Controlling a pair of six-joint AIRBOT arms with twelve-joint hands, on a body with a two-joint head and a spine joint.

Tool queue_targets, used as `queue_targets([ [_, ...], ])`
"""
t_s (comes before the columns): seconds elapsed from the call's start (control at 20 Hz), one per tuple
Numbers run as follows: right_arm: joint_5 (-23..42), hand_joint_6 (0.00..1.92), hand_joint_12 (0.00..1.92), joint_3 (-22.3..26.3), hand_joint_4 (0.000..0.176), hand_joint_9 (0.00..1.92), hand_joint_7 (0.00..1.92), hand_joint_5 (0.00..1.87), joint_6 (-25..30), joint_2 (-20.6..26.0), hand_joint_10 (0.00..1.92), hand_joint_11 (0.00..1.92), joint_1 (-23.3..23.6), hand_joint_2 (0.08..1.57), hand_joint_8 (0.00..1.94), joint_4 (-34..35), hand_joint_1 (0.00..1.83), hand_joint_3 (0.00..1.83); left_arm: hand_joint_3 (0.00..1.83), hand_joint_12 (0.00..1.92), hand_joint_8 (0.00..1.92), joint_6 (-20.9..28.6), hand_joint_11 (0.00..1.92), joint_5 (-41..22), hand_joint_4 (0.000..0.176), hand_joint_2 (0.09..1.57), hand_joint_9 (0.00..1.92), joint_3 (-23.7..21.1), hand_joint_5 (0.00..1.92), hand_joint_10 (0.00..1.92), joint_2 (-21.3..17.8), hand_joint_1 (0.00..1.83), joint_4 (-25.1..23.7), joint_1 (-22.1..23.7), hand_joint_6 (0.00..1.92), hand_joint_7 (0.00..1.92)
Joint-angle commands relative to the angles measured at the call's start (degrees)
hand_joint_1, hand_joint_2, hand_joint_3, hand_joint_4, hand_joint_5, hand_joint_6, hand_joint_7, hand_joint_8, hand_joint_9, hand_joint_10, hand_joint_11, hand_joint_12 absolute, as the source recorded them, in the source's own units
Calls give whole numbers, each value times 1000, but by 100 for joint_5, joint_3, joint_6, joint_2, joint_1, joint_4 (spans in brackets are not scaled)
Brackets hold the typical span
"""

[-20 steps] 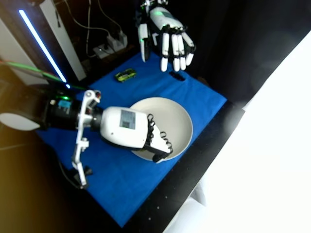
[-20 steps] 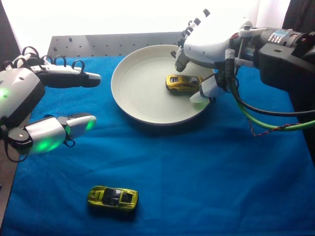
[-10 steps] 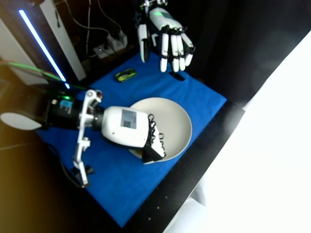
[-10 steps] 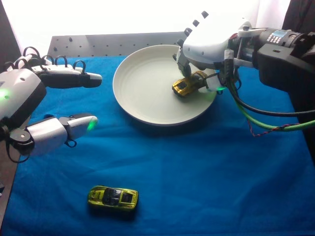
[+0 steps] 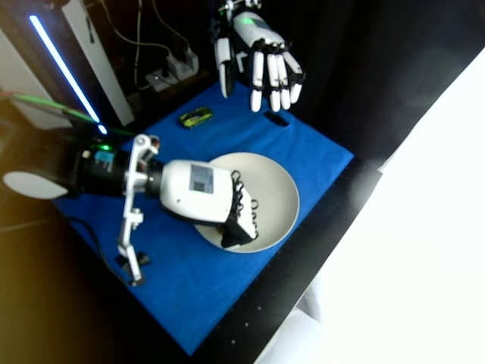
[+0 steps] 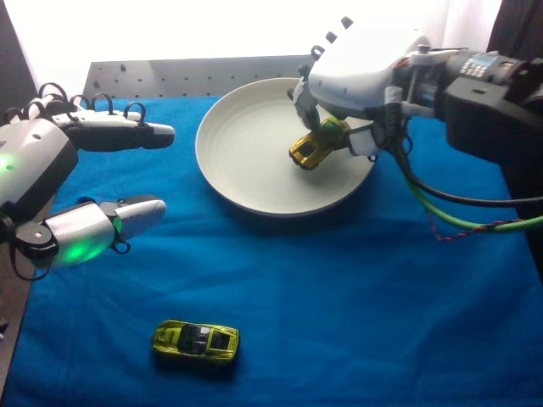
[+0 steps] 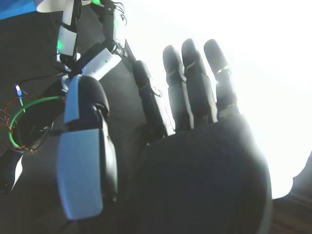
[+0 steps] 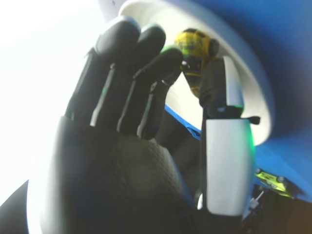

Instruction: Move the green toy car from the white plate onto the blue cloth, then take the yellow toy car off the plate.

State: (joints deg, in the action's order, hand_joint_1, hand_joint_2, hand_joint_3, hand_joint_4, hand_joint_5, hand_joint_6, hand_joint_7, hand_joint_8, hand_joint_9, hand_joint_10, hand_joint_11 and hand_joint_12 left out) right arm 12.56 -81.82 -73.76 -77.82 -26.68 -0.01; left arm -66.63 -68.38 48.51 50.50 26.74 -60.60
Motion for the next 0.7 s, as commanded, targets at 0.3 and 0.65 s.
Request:
queue_targets([
  [0.3, 1411, 1199, 1921, 790, 0, 1217, 1058, 845, -38, 855, 1920, 1289, 120, 1184, 1790, -18, 1137, 0, 0, 1057, 0, 32, 0, -723, 165, 1150, 420, -14, 646, 1, 15, 744, -104, -22, 0, 490],
  [0.65, 2206, 1105, 1502, 1966, 0, 1220, 1196, 902, -38, 1847, 1083, 1080, -513, 1146, 880, -49, 1165, 0, 0, 1087, 14, 32, 0, -786, 143, 1159, 460, -64, 654, 18, -16, 736, -41, -99, 4, 529],
])
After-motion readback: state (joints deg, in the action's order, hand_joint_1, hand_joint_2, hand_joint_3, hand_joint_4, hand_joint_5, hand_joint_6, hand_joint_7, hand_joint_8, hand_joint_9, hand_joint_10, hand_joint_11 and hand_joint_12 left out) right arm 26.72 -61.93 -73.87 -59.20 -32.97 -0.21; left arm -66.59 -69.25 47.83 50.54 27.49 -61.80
